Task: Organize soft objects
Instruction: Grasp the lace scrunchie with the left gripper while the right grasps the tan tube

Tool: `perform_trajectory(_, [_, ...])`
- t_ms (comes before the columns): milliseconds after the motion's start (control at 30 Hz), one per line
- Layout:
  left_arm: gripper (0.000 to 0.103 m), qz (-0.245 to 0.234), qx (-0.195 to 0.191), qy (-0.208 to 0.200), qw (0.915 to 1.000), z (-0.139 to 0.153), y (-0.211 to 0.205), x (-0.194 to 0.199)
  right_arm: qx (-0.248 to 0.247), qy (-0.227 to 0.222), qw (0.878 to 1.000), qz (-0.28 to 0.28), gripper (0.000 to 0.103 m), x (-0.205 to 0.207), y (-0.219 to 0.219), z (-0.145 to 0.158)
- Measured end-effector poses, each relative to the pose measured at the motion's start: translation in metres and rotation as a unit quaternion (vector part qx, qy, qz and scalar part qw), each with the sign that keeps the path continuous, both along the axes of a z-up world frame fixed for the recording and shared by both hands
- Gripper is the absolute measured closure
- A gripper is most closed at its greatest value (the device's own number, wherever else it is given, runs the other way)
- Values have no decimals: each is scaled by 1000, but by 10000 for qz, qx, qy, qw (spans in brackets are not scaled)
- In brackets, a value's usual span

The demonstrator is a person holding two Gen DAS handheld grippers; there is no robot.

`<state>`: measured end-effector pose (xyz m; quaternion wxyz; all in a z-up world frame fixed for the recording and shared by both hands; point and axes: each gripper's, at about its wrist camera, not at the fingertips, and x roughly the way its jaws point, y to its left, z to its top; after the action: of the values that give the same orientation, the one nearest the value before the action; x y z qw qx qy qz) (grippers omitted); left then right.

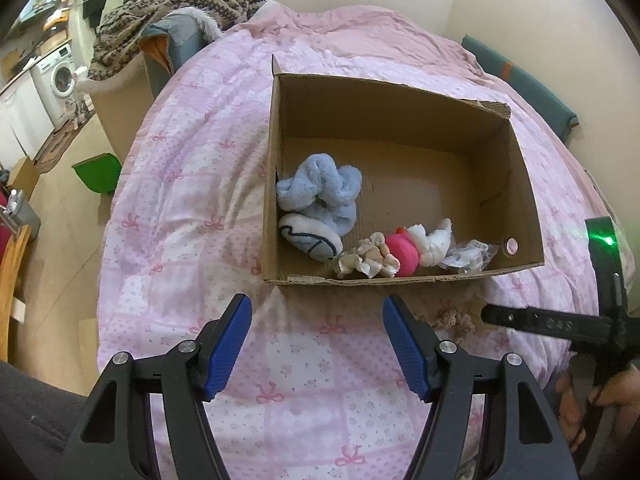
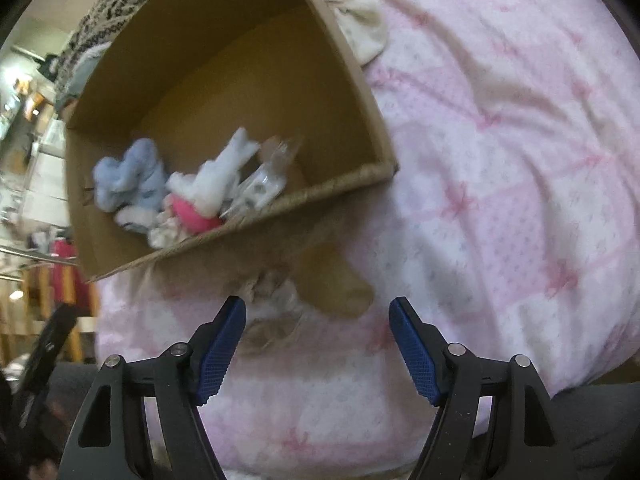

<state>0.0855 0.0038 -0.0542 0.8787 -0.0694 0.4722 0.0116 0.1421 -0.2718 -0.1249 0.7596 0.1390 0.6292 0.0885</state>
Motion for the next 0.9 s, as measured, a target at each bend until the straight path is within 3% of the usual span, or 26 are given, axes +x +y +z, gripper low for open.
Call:
perform_trajectory(133, [38, 1, -37, 17, 10000, -2, 0, 0, -88, 131, 9996, -252, 24, 9, -9, -10])
perform_trajectory(200, [38, -16, -63, 51, 10000, -3, -1, 1, -6, 263, 9993, -271, 32, 13, -11, -18])
perform_trajectory(300, [38, -68, -36, 71, 9999, -5, -6, 2, 162, 317, 9992, -184, 52, 19, -6, -24])
perform_trajectory(367, [38, -114, 20, 48, 9999, -5, -10, 2, 106, 288, 9995, -21, 72, 21, 1, -25])
perform_trajectory(500, [38, -168, 64, 22, 9998, -5, -12, 1, -3, 218, 9990, 390, 91, 16, 16, -21])
perform_trajectory(767, [38, -151, 85, 21, 9998, -4, -12, 0, 530, 239, 9886, 1387, 95, -5, 61, -16])
perform_trajectory(900, [38, -79, 44, 111, 9999, -8, -6, 1, 668, 19, 9817, 1786, 95, -25, 74, 2])
